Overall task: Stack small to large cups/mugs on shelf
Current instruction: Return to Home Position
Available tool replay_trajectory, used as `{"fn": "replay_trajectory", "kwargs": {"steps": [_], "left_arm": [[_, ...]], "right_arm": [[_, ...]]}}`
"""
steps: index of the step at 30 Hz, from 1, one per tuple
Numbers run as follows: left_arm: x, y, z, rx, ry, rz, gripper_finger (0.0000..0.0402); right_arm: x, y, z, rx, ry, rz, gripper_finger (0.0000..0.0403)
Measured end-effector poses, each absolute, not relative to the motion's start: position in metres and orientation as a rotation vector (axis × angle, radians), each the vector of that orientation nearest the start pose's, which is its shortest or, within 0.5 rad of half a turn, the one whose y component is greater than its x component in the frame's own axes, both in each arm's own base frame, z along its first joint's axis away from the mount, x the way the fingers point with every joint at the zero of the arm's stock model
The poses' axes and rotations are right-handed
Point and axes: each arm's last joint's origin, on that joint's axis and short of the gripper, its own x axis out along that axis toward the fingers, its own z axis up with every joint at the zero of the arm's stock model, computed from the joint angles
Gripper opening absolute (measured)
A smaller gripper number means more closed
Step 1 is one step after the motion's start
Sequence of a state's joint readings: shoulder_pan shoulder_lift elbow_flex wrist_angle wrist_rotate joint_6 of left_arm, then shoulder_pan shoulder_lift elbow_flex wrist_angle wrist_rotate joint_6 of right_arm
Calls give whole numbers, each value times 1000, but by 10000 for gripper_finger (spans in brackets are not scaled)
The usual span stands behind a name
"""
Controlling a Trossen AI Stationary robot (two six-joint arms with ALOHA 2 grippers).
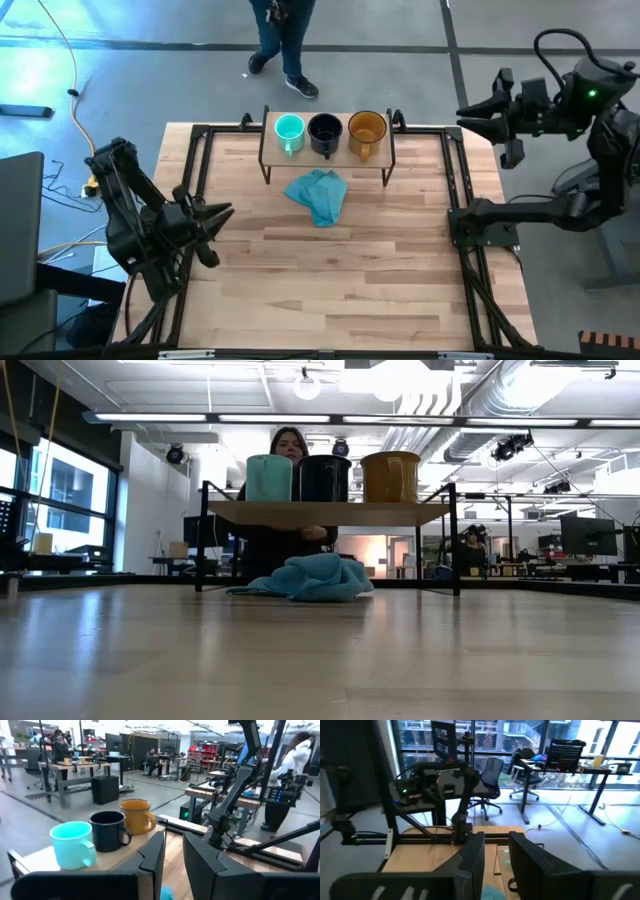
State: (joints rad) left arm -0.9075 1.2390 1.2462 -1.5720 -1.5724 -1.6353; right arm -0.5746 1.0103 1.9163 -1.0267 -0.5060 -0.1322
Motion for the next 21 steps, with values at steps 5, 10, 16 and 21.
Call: {"fn": "replay_trajectory", "kwargs": {"steps": [5,10,16,21], "left_arm": [[120,-107,359,-26,-9,662,62],[106,-89,372,10,4,660,62],[88,-67,395,56,24,659,62],[76,-51,415,100,38,658,62]], "right_arm": [[75,-29,546,-77,105,-32,81],[82,-30,552,-99,58,-3,81],[88,-29,558,-134,-8,33,81],[95,-31,560,-146,-22,45,81]]}}
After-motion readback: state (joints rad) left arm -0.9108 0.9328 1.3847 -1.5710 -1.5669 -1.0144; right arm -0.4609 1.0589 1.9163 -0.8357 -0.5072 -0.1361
